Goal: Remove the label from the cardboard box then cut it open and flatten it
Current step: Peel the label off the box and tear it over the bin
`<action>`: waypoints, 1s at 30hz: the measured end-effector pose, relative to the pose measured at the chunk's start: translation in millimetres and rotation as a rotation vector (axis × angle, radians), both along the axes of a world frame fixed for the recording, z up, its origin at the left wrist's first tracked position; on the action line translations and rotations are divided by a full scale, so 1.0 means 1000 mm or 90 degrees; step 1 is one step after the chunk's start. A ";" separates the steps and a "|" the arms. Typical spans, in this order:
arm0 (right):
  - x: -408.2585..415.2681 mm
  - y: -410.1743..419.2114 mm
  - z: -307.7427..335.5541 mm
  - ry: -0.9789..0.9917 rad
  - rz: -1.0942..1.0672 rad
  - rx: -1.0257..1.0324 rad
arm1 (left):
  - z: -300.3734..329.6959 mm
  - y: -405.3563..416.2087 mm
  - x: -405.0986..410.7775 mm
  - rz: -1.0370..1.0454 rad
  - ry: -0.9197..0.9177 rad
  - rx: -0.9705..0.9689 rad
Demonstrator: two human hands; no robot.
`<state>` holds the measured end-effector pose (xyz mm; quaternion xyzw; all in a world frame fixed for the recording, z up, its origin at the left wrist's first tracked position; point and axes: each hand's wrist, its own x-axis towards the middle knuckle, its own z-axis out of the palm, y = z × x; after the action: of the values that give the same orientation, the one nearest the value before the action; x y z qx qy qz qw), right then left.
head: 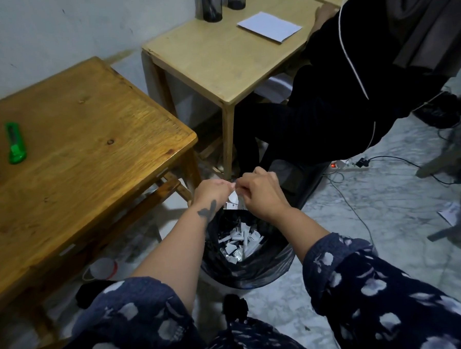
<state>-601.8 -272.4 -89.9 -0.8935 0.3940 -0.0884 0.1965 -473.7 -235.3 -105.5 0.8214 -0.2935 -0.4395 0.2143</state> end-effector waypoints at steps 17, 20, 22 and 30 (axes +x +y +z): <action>-0.030 -0.004 -0.034 -0.087 -0.278 0.277 | -0.043 0.012 -0.024 -0.004 -0.096 -0.157; -0.037 -0.002 -0.044 -0.087 -0.330 0.276 | -0.056 0.009 -0.033 -0.061 -0.107 -0.135; -0.042 -0.001 -0.049 -0.059 -0.343 0.271 | -0.062 0.009 -0.038 -0.077 -0.101 -0.094; -0.045 -0.009 -0.074 0.056 -0.324 0.359 | -0.070 0.008 -0.033 -0.112 -0.031 -0.013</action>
<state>-646.9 -281.3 -164.3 -0.6809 0.6199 0.0160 0.3897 -507.1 -227.6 -175.9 0.8008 -0.3737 -0.4337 0.1760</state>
